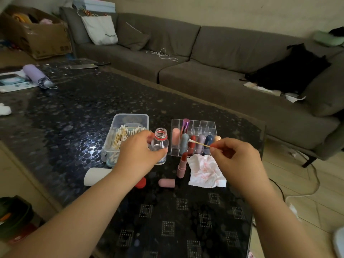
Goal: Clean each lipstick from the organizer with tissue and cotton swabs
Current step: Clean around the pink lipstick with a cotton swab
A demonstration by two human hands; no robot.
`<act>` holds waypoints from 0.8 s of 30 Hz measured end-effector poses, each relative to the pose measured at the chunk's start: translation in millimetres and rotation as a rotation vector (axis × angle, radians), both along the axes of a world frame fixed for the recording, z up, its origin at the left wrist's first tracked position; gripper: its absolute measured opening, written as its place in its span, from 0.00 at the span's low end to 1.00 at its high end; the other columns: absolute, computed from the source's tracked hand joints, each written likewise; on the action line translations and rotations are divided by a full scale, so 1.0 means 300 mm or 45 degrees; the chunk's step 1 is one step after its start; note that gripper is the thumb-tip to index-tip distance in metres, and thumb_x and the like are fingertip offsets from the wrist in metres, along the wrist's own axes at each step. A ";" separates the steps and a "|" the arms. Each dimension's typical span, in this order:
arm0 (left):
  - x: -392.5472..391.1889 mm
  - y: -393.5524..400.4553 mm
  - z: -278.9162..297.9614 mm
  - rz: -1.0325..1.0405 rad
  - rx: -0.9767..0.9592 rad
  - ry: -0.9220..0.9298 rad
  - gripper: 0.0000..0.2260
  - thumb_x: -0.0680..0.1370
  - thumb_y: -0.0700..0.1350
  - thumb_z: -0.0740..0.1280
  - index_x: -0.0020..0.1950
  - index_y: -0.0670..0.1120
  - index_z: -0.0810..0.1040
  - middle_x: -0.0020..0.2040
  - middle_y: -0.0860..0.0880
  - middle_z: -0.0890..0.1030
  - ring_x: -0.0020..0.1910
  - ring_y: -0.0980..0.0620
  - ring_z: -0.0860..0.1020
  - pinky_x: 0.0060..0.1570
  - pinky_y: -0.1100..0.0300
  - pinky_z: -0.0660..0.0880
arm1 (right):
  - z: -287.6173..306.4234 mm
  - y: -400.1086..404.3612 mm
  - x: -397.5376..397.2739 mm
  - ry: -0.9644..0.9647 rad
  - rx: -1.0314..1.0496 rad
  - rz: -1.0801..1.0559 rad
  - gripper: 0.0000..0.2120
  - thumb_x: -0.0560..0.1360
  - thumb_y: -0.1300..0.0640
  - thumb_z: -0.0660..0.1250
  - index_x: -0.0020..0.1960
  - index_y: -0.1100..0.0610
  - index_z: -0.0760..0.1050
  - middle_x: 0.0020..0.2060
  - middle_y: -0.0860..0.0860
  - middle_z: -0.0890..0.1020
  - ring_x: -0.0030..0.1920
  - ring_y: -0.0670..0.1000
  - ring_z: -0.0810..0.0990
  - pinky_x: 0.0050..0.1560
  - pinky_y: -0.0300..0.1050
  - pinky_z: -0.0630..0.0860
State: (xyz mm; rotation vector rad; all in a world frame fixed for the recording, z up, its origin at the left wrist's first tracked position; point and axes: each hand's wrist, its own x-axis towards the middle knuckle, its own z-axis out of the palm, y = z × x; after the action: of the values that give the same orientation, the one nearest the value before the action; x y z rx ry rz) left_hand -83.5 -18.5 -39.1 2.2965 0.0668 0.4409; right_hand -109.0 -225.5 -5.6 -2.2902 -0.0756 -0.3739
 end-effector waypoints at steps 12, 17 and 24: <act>-0.016 -0.017 -0.063 0.181 0.357 0.107 0.24 0.70 0.53 0.72 0.64 0.51 0.73 0.63 0.50 0.68 0.64 0.47 0.61 0.62 0.52 0.57 | -0.008 -0.018 -0.004 0.021 -0.022 -0.009 0.05 0.76 0.59 0.68 0.45 0.52 0.82 0.35 0.38 0.78 0.35 0.36 0.77 0.36 0.20 0.68; -0.091 -0.047 -0.089 0.096 0.404 -0.401 0.23 0.65 0.42 0.77 0.56 0.43 0.74 0.54 0.44 0.73 0.55 0.47 0.69 0.55 0.51 0.68 | -0.004 -0.024 -0.006 0.038 0.121 -0.029 0.07 0.75 0.57 0.69 0.39 0.49 0.79 0.32 0.41 0.79 0.35 0.33 0.76 0.31 0.24 0.69; -0.077 -0.162 -0.074 -0.167 0.287 0.049 0.16 0.75 0.51 0.68 0.61 0.47 0.73 0.57 0.52 0.76 0.53 0.53 0.76 0.48 0.65 0.70 | -0.009 -0.028 -0.001 0.112 0.271 -0.056 0.07 0.75 0.53 0.69 0.38 0.50 0.80 0.31 0.46 0.80 0.30 0.38 0.76 0.28 0.26 0.70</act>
State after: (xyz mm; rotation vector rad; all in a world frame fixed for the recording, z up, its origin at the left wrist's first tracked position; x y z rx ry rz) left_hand -106.6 -67.1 -61.3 2.5129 -0.1198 0.3513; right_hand -109.3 -233.8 -8.2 -2.0971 0.0572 -0.2887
